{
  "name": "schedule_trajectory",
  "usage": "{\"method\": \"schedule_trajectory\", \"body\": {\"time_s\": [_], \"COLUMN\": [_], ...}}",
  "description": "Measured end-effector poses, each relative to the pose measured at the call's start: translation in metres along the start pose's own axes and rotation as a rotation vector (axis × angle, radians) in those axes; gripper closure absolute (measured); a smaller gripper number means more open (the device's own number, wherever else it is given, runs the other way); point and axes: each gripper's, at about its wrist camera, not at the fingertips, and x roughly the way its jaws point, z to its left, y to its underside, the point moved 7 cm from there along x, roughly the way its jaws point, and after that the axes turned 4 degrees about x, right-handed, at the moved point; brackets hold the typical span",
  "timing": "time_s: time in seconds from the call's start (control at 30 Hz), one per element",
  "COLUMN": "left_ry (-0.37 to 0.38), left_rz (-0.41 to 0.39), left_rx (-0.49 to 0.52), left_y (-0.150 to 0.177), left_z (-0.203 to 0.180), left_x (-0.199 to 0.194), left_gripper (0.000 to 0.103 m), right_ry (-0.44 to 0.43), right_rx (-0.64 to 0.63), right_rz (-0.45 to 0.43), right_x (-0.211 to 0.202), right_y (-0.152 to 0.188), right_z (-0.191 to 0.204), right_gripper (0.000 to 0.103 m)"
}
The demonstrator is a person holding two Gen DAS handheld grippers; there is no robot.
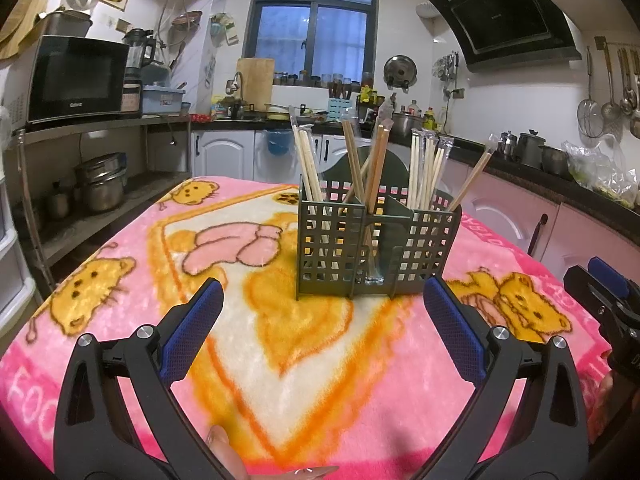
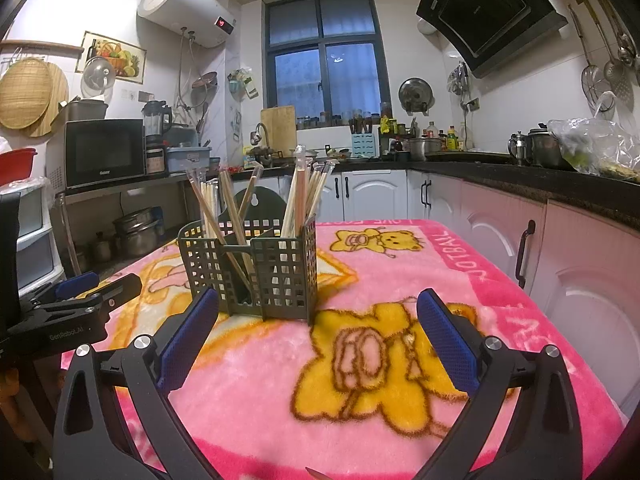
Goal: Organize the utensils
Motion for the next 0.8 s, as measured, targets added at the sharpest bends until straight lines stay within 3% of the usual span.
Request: {"method": "schedule_trajectory", "body": {"time_s": [0.8], "left_ry": [0.001], "left_rz": [0.000], "left_rx": [-0.002], "left_y": [0.0001], "left_z": [0.0005], "left_x": [0.0000], "left_gripper": [0.011], "right_ry": [0.001], "right_rx": [0.000], "right_rz": [0.001], "right_x": [-0.0011], "right_y": [0.0014], "right_z": [0.0010], "right_gripper": [0.007]}}
